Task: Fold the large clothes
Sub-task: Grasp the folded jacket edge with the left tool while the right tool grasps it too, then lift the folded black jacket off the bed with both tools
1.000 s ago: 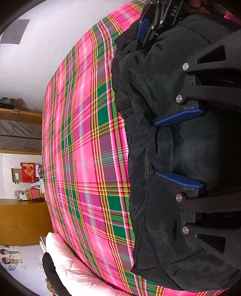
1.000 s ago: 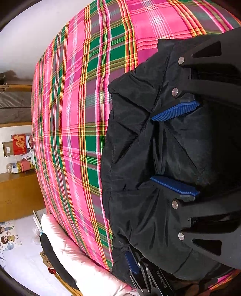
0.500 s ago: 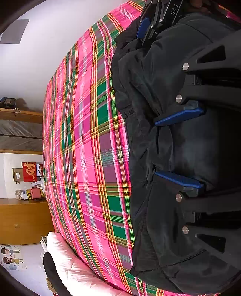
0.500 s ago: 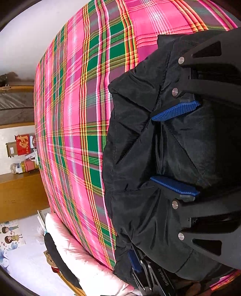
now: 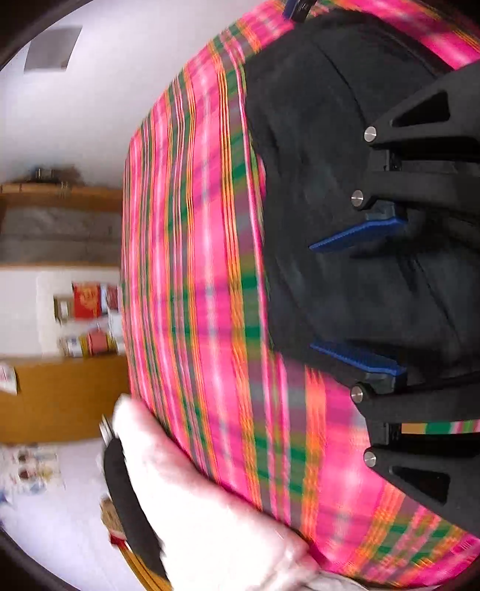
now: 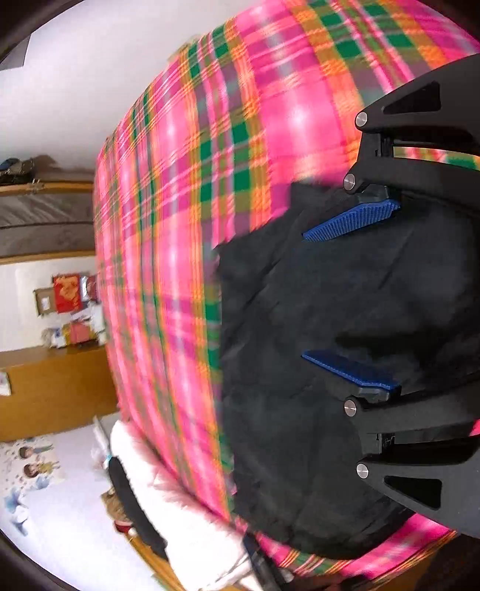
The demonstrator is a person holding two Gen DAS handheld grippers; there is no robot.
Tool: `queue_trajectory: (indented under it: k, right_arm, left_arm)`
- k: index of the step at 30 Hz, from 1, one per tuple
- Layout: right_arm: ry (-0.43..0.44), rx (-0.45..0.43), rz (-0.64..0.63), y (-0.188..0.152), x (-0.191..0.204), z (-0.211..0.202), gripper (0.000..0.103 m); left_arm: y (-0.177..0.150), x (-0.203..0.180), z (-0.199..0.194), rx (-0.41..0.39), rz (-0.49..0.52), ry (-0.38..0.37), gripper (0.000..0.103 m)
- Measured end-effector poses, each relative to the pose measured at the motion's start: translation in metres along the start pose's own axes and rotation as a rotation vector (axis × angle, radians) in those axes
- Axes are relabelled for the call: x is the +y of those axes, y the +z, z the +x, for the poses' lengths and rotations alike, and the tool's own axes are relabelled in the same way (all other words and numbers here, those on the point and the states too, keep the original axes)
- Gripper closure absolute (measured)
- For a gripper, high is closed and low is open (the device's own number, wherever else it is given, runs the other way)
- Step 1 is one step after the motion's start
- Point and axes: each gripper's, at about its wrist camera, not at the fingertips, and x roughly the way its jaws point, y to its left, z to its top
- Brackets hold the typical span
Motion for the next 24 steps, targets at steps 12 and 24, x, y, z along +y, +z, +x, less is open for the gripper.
queue_trajectory:
  k: [12, 24]
  right_arm:
    - [0.024, 0.129, 0.126, -0.027, -0.045, 0.034, 0.03]
    - [0.124, 0.169, 0.227, -0.033, -0.063, 0.057, 0.026]
  left_arm:
    - [-0.058, 0.046, 0.042, 0.141, -0.153, -0.028, 0.05]
    - [-0.06, 0.062, 0.072, 0.185, -0.284, -0.145, 0.038]
